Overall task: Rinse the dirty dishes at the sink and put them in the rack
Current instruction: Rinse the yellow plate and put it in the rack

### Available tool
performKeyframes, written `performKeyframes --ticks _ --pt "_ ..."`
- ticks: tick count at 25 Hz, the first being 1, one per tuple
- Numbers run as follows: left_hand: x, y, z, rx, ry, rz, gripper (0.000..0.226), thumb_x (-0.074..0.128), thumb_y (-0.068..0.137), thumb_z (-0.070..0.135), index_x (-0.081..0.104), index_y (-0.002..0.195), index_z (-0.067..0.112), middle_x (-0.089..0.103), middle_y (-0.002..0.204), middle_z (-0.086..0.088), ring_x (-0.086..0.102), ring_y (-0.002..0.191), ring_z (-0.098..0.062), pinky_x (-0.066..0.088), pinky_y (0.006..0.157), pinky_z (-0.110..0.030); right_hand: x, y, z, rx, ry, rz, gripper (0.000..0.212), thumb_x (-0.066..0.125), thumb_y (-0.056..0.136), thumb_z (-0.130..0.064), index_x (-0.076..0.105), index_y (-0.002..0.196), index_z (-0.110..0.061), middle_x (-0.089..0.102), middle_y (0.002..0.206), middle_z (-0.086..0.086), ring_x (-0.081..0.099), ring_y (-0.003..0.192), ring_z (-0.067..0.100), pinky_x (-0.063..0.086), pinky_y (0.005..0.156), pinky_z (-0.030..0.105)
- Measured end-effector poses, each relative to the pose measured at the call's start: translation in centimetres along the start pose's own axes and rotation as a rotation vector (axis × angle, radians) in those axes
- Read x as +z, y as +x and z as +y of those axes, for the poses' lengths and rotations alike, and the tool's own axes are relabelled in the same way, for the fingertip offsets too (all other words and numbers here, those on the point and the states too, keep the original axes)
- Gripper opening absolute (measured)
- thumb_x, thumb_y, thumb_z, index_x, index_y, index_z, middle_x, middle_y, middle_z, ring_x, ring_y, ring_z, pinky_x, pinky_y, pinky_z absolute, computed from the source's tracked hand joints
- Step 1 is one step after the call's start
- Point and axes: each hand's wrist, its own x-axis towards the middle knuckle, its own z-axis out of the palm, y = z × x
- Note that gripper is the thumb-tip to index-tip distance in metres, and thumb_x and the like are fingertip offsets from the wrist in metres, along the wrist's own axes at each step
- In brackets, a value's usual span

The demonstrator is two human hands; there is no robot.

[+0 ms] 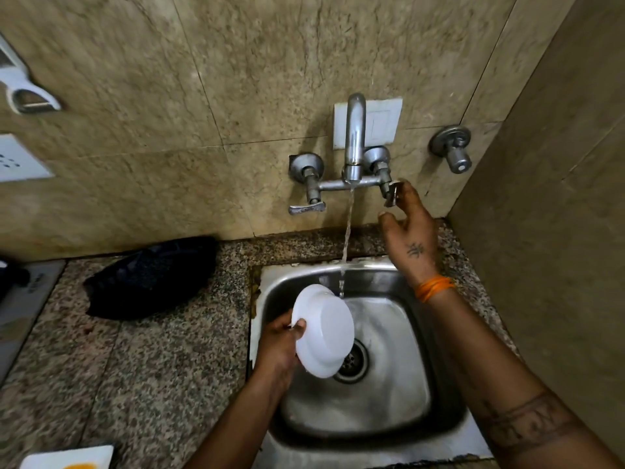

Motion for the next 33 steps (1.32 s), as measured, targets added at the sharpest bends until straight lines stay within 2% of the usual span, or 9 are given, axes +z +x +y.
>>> performKeyframes --ticks 4,6,9,11,13,21,24,30,33 --pt "-0.1 -0.6 -1.1 -0.085 -0.08 0.009 0.016 0.06 0.101 0.008 0.068 0.11 0.018 0.067 0.122 -0.014 0.062 0.109 -0.042 0.058 0.07 -0.046 -1.8 -1.9 1.0 -0.054 -0.091 -0.116 0.062 0.063 0.096 -0.023 0.041 0.155 -0.02 0.047 0.155 0.003 0.048 0.14 0.018 0.04 0.116 0.035" --pt "-0.5 -0.6 -1.4 -0.103 -0.113 0.013 0.025 0.06 0.101 0.011 0.065 0.125 0.015 0.067 0.128 -0.016 0.065 0.104 -0.038 0.058 0.063 -0.041 -1.4 -5.3 3.1 0.104 0.0 -0.084 0.044 0.063 0.099 -0.021 0.056 0.142 -0.021 0.058 0.144 0.003 0.055 0.13 0.016 0.043 0.11 0.032" --pt "-1.1 -1.3 -1.4 -0.149 -0.206 -0.018 0.029 0.057 0.102 0.011 0.062 0.131 0.015 0.071 0.119 -0.014 0.068 0.094 -0.03 0.06 0.064 -0.041 -0.3 -12.4 7.4 0.519 0.13 -0.158 0.01 0.066 0.095 -0.022 0.074 0.1 -0.024 0.07 0.104 0.008 0.064 0.087 0.019 0.05 0.083 0.038" --pt "-2.0 -2.0 -0.8 -0.171 -0.235 -0.068 0.026 0.056 0.102 0.011 0.063 0.128 0.014 0.073 0.109 -0.012 0.069 0.091 -0.028 0.061 0.062 -0.04 0.8 -15.6 8.2 0.839 0.217 -0.289 0.013 0.061 0.095 -0.012 0.072 0.102 -0.009 0.068 0.093 0.015 0.061 0.078 0.025 0.052 0.067 0.037" --pt "-2.2 -2.0 -0.5 -0.185 -0.238 -0.094 0.022 0.056 0.102 0.01 0.065 0.122 0.013 0.077 0.099 -0.009 0.071 0.085 -0.025 0.062 0.055 -0.037 0.7 -16.5 8.5 0.925 0.328 -0.292 0.022 0.058 0.095 -0.004 0.069 0.113 -0.002 0.073 0.094 0.021 0.066 0.078 0.029 0.057 0.056 0.032" --pt "-9.6 -5.6 1.3 0.194 -0.075 0.164 0.025 0.061 0.098 -0.001 0.068 0.122 0.004 0.075 0.11 -0.013 0.07 0.094 -0.03 0.06 0.072 -0.038 3.8 -16.5 0.5 0.761 0.495 -0.39 0.026 0.06 0.091 0.005 0.073 0.112 -0.005 0.076 0.106 0.02 0.073 0.086 0.029 0.061 0.062 0.035" --pt "-16.9 -8.6 4.4 0.388 -0.043 0.34 0.034 0.068 0.093 -0.003 0.071 0.123 0.014 0.073 0.122 -0.009 0.069 0.109 -0.029 0.059 0.092 -0.051 9.5 -16.6 -5.6 0.667 0.523 -0.577 0.028 0.06 0.092 0.004 0.074 0.113 -0.007 0.077 0.104 0.016 0.073 0.086 0.027 0.061 0.062 0.034" --pt "-33.0 -14.8 11.8 0.645 0.047 0.617 0.033 0.068 0.093 -0.001 0.075 0.117 0.021 0.073 0.119 0.002 0.071 0.098 -0.005 0.064 0.077 -0.031 24.0 -18.4 -20.6 0.544 0.647 -0.85 0.027 0.062 0.093 0.002 0.074 0.114 -0.01 0.079 0.099 0.01 0.076 0.081 0.02 0.062 0.062 0.035" --pt "-41.9 -16.7 16.1 0.697 0.159 0.777 0.033 0.069 0.094 0.009 0.075 0.125 0.021 0.075 0.121 0.003 0.071 0.109 -0.017 0.062 0.091 -0.043 31.5 -19.9 -29.0 0.49 0.682 -0.937 0.022 0.063 0.093 0.001 0.075 0.108 -0.01 0.078 0.099 0.009 0.075 0.085 0.021 0.063 0.062 0.035"
